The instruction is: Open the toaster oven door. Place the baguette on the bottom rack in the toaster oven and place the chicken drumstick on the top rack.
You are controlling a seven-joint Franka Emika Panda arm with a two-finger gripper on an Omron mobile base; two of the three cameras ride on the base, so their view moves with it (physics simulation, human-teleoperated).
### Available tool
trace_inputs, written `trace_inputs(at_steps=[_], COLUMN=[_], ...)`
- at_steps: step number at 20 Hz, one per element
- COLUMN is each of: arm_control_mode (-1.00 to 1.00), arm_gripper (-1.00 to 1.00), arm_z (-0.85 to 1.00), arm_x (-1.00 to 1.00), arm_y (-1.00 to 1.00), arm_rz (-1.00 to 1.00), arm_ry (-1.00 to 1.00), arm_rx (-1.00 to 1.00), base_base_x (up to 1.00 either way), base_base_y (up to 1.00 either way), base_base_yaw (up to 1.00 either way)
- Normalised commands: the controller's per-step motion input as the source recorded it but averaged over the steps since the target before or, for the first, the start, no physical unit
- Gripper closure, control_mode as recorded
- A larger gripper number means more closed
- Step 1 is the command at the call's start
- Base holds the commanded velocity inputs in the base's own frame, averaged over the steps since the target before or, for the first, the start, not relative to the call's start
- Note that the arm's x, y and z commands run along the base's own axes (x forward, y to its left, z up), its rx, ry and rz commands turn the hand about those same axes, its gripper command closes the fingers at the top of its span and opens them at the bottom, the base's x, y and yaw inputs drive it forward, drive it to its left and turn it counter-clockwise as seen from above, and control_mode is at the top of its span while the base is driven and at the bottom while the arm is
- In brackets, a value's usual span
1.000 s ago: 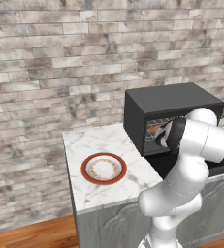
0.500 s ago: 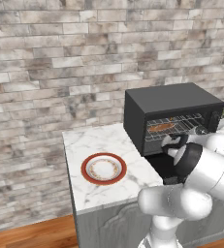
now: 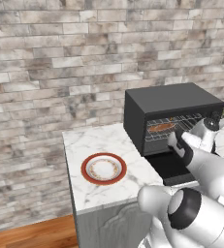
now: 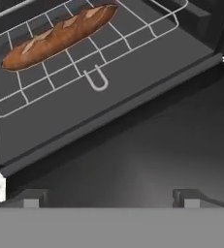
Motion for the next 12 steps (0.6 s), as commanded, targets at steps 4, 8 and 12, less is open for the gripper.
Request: trace_inputs(at_steps=[4,8,12], arm_control_mode=[-1.00,-1.00,-1.00], arm_gripper=[-1.00,-1.00,-1.00], arm_z=[0.67,0.57,0.42], arm_x=[-0.28,-0.40,-0.53], arm_y=[0.09,0.10,0.18], arm_rz=[0.14,0.13,0.06], arm_ry=[0.14,0.08,0.00], arm_rx=[0.00,0.00,0.00], base_base_x=[0.00,0.00,0.00], base_base_y=[0.00,0.00,0.00], base_base_yaw=[0.00,0.00,0.00])
